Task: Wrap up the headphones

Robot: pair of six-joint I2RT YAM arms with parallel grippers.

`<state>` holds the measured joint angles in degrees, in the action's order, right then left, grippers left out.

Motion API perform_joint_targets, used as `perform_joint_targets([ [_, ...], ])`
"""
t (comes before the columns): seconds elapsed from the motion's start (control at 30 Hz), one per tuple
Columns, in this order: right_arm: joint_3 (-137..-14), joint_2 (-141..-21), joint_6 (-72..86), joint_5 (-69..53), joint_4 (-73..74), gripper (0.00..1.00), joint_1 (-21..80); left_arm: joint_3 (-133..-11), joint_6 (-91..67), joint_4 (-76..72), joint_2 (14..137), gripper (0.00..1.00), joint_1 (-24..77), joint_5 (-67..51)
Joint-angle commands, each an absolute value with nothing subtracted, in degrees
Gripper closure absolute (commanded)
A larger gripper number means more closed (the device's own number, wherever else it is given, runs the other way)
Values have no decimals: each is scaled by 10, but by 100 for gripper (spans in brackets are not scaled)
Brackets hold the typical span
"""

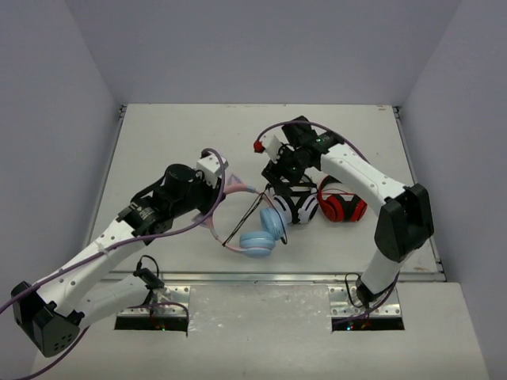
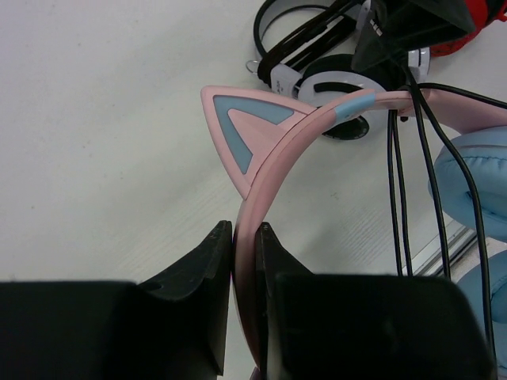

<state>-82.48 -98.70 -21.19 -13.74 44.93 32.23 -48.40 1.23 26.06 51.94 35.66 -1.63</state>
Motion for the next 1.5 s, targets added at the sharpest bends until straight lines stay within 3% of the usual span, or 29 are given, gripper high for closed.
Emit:
perform_joint_targets([
  [0.0, -816, -954, -167, -166, 404, 23, 286, -518, 14, 196, 537, 100, 332, -104],
  [0.23, -817, -954, -93, -148, 401, 17, 226, -508, 31, 159, 543, 100, 280, -195],
  [0.53, -883, -964, 85, -72, 441, 16, 132, -518, 125, 150, 569, 100, 279, -261],
  [0.73, -865, -875, 91, -76, 456, 16, 132, -535, 218, 178, 627, 99, 261, -320],
  [0.93, -731, -713, 117, -126, 406, 14, 133, -570, 319, 207, 734, 100, 230, -452],
  [1.0, -704, -659, 126, -151, 393, 1, 132, -594, 373, 244, 782, 100, 207, -504],
  [1.17, -609, -553, 142, -179, 376, 1, 133, -627, 475, 282, 861, 100, 157, -594],
  [1.3, -563, -487, 145, -186, 358, 1, 133, -702, 632, 453, 964, 100, 100, -710],
  [1.4, -559, -466, 148, -198, 356, 1, 139, -765, 734, 550, 1037, 100, 89, -710],
  [1.47, -561, -460, 146, -207, 355, 1, 146, -766, 730, 535, 1060, 100, 89, -695],
])
